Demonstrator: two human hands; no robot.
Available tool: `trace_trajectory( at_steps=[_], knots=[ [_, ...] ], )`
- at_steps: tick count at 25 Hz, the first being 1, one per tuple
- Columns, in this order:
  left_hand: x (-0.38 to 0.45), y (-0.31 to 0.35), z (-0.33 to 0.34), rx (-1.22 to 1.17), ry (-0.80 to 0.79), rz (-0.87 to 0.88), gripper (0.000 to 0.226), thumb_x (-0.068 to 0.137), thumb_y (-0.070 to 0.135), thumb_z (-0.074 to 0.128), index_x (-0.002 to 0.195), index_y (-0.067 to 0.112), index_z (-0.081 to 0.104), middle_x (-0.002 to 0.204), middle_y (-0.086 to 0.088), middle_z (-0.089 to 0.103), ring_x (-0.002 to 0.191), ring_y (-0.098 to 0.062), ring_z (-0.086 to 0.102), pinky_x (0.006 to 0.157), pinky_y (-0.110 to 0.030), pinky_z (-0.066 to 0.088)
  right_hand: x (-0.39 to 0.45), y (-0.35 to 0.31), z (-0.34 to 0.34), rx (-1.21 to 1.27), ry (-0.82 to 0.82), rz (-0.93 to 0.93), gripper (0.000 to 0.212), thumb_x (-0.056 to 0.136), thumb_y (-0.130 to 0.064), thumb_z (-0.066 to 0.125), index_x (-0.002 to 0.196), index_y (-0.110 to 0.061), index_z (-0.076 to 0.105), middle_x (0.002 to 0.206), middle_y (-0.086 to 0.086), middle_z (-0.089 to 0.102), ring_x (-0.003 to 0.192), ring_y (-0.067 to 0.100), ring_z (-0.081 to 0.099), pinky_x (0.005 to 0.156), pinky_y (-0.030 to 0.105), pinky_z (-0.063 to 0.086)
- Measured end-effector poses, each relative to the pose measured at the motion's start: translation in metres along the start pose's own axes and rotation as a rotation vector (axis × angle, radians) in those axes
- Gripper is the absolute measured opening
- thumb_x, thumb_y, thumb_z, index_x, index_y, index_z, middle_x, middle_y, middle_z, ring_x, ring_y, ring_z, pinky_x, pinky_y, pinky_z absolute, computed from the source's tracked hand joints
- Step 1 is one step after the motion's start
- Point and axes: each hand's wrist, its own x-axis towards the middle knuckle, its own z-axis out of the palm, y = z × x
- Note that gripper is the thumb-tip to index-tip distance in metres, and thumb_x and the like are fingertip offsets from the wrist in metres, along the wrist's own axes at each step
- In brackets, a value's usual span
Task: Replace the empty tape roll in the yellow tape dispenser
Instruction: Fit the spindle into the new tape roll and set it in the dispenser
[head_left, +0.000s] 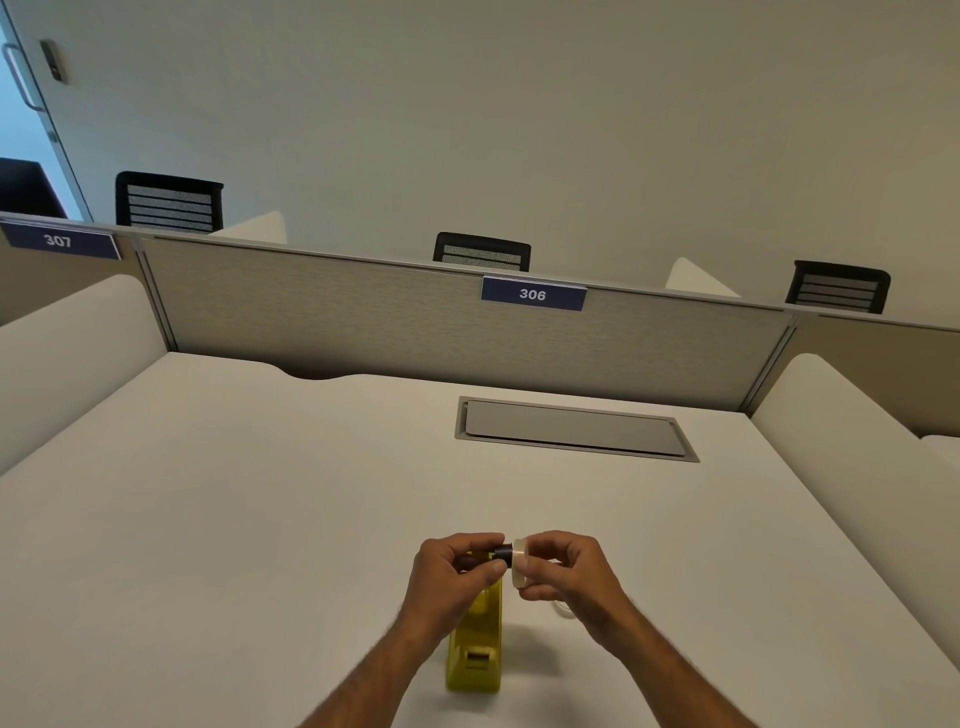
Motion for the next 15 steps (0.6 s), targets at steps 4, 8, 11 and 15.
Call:
trace_trajectory(
  at_steps=[4, 8, 11, 15],
  knots=[
    [-0.0003, 0.0005, 0.0005, 0.004, -0.018, 0.03, 0.028, 0.079, 0.011, 0.077, 0.102, 0.028, 0.077, 0.102, 0.01, 0.075, 0.089, -0.005, 0.072, 0.077, -0.022, 0.059, -0.0006, 0.0003, 0.0035, 0.064, 0.009, -0.004, 0.038, 0.071, -0.024, 0.082, 0.106, -0.012, 0.073, 0.092, 0.018, 0.077, 0.082, 0.034, 0.075, 0.069, 0.039, 0.063],
    [0.0002, 0.0008, 0.0002, 0.017, -0.021, 0.036, 0.029, 0.078, 0.012, 0.078, 0.103, 0.026, 0.077, 0.103, 0.009, 0.075, 0.089, -0.005, 0.072, 0.079, -0.026, 0.06, -0.0011, 0.0002, 0.0046, 0.083, 0.01, -0.023, 0.031, 0.072, -0.023, 0.08, 0.101, -0.015, 0.075, 0.094, 0.015, 0.077, 0.083, 0.034, 0.075, 0.071, 0.041, 0.063],
    [-0.0002, 0.0006, 0.0001, 0.012, -0.028, 0.032, 0.029, 0.077, 0.011, 0.079, 0.103, 0.024, 0.077, 0.102, 0.007, 0.075, 0.088, -0.006, 0.072, 0.079, -0.025, 0.06, -0.0012, 0.0003, 0.0051, 0.066, 0.011, -0.035, 0.03, 0.073, -0.025, 0.08, 0.101, -0.016, 0.076, 0.097, 0.012, 0.076, 0.085, 0.033, 0.075, 0.072, 0.042, 0.064],
    [-0.0002, 0.0015, -0.0006, 0.02, -0.045, 0.031, 0.028, 0.078, 0.011, 0.078, 0.102, 0.025, 0.077, 0.102, 0.006, 0.076, 0.088, -0.007, 0.072, 0.081, -0.027, 0.06, -0.0015, 0.0013, 0.0059, 0.06, 0.011, -0.043, 0.03, 0.073, -0.026, 0.08, 0.101, -0.017, 0.076, 0.097, 0.011, 0.076, 0.086, 0.033, 0.075, 0.073, 0.044, 0.064]
  ],
)
